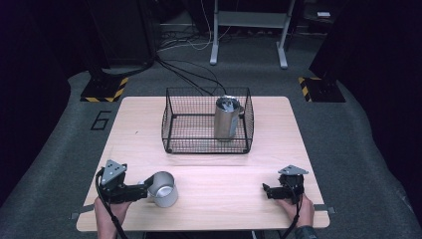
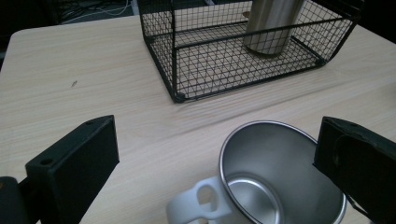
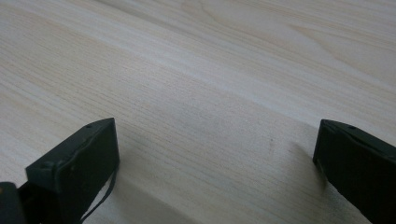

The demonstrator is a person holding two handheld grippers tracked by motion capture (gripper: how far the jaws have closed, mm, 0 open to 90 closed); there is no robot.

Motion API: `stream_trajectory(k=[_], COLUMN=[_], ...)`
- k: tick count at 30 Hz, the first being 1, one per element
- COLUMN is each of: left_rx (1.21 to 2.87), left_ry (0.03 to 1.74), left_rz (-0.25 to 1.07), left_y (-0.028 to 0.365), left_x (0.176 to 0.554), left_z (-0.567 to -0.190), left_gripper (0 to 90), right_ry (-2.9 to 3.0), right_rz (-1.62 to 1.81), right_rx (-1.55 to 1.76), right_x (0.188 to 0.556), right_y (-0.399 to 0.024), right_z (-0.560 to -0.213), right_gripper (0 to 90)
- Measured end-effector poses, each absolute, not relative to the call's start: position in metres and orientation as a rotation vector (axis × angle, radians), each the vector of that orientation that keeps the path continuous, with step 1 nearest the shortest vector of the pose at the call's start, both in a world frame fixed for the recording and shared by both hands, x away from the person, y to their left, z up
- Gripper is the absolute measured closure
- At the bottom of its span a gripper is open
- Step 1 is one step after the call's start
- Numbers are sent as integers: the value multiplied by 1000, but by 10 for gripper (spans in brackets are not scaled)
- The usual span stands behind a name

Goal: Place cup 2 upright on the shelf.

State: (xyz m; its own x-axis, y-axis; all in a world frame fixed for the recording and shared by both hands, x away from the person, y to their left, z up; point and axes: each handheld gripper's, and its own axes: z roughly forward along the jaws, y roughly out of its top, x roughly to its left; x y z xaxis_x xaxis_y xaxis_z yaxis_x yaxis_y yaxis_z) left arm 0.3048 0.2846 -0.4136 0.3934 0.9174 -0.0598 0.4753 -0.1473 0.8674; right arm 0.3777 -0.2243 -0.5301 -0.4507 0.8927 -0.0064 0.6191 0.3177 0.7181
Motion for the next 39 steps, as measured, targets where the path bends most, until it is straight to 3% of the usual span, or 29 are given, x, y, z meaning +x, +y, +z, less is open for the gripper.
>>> stream_trajectory(k=[14, 39], left_rx=[1814, 1849], left_ry=[1178, 1148], left_rz=[528, 491], left_y=[262, 245], left_x=[304, 314], left_z=[-433, -454], left_gripper=[0, 0], right_ry=[2185, 2185], right_rz=[921, 921], right_rx=[1347, 1347], right_x=[377, 377], right_y=[-224, -224], right_z=[-530, -530], right_gripper=[0, 0])
